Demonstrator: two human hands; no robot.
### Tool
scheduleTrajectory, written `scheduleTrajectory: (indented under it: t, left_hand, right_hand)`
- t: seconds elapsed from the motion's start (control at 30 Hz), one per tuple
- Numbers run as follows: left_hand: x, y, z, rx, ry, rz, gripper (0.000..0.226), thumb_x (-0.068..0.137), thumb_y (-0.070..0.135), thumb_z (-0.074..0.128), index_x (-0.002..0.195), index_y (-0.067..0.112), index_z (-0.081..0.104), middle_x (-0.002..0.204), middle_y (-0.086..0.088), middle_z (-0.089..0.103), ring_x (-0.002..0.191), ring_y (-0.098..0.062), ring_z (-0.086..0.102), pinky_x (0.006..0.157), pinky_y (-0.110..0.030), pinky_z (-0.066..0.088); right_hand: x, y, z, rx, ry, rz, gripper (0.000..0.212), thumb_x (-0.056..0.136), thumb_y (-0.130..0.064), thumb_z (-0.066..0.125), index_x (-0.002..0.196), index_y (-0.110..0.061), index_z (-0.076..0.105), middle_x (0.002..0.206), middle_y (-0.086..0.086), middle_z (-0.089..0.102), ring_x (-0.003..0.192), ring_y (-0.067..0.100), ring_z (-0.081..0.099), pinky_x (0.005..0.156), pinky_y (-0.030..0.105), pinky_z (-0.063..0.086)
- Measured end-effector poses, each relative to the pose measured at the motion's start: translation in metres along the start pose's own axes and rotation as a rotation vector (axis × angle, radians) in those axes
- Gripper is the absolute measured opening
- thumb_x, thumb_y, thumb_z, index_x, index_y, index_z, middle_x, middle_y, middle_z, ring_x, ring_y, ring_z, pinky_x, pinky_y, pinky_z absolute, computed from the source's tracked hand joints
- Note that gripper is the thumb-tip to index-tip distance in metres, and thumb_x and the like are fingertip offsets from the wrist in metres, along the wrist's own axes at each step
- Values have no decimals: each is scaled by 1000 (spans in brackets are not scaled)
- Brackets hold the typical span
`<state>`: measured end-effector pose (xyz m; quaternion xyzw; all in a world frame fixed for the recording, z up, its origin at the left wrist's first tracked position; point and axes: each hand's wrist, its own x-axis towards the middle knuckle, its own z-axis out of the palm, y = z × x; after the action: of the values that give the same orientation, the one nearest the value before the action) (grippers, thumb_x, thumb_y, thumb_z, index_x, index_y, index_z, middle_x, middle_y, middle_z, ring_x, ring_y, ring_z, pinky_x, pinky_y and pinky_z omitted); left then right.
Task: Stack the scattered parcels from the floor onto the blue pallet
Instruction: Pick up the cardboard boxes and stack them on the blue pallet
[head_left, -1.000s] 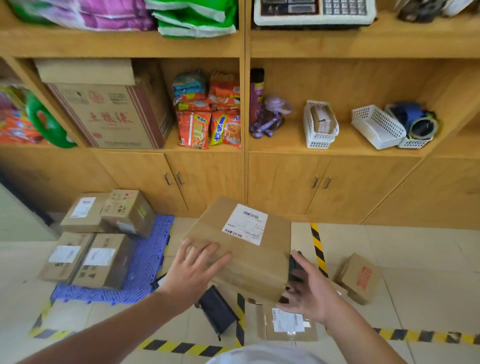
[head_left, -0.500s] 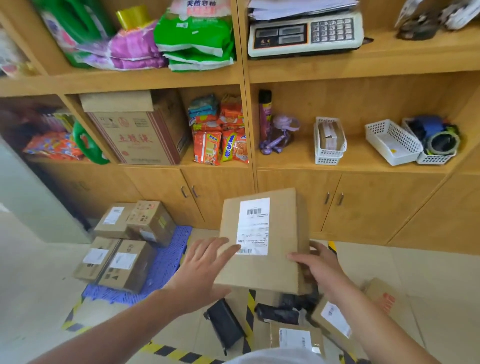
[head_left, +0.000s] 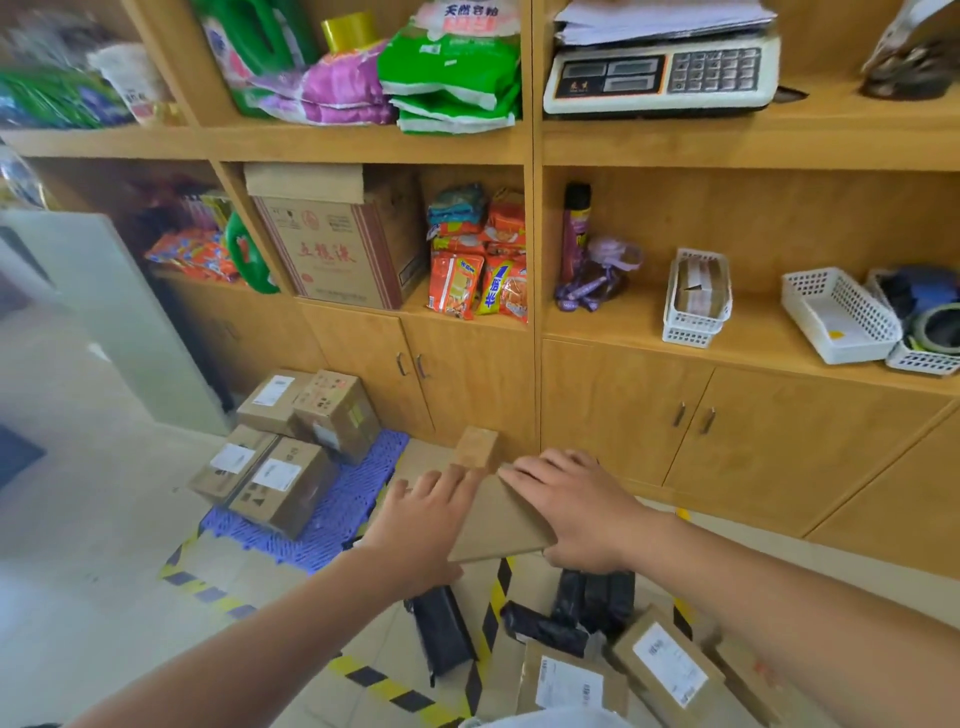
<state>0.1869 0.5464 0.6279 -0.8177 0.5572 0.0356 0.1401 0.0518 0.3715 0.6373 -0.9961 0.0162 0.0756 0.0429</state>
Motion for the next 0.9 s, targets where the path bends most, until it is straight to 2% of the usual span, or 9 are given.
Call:
scheduleTrajectory:
  t: [0.1,0.23,0.33,0.43,0.5,0.6,0.77,0.87,0.9]
  left_hand:
    - [-6,15,7,-71,33,-49,108,79,60,66,156,20,2,156,0,23,140,-25,32,107,-44,36]
    - [-13,22,4,-365,1,-177,105,74,66,66,154,26,9,147,6,32,134,-22,37,102,-41,43]
    - [-21,12,12,-731,41,-386,109,68,56,77,153,30,13,143,7,36,127,-19,43,93,-39,50]
    - [-35,-3,36,-1073,107,-583,113,59,48,86,152,32,23,142,7,43,123,-20,49,95,-40,49]
    - [-47,-9,52,-1272,157,-693,105,57,45,89,146,33,33,136,6,51,116,-20,55,96,-46,50]
    - [-70,-14,68,-1635,233,-748,79,66,25,90,132,33,48,125,1,60,105,-21,64,93,-51,53]
    - [-107,-31,83,-1954,255,-721,104,37,47,97,130,27,58,122,-4,69,109,-28,68,80,-49,59]
    - [-127,-39,93,-2095,249,-700,95,47,41,96,131,18,58,124,-12,68,109,-31,68,76,-46,60]
    - [-133,-42,96,-2129,244,-707,92,50,41,95,130,16,58,123,-13,68,108,-32,68,76,-45,60]
  right_hand:
    - [-10,0,-6,-64,4,-51,90,86,-42,65,157,-17,15,156,2,27,139,25,28,115,45,22]
    - [-24,3,-17,-80,51,-35,78,93,-37,61,157,-23,19,163,-3,20,152,19,9,122,53,0]
    - [-39,19,-26,19,160,-43,64,100,-41,51,156,-29,24,165,-9,15,153,10,2,124,40,-4]
    - [-53,32,-24,194,197,10,61,101,-44,49,155,-33,26,165,-15,11,150,3,3,123,28,-3]
    - [-58,35,-17,347,210,90,64,98,-47,54,155,-36,27,163,-19,12,150,3,9,122,27,6]
    - [-52,29,0,744,218,279,74,90,-51,65,153,-39,29,160,-20,19,148,5,18,117,27,17]
    - [-33,2,49,1389,132,583,102,65,-69,75,152,-39,31,152,-10,40,137,17,41,102,38,40]
    - [-30,-17,84,1679,40,629,111,44,-76,82,141,-37,47,131,-12,59,126,18,51,103,49,45]
    - [-27,-23,92,1753,27,626,105,43,-74,85,136,-38,52,132,-8,60,125,20,53,103,53,46]
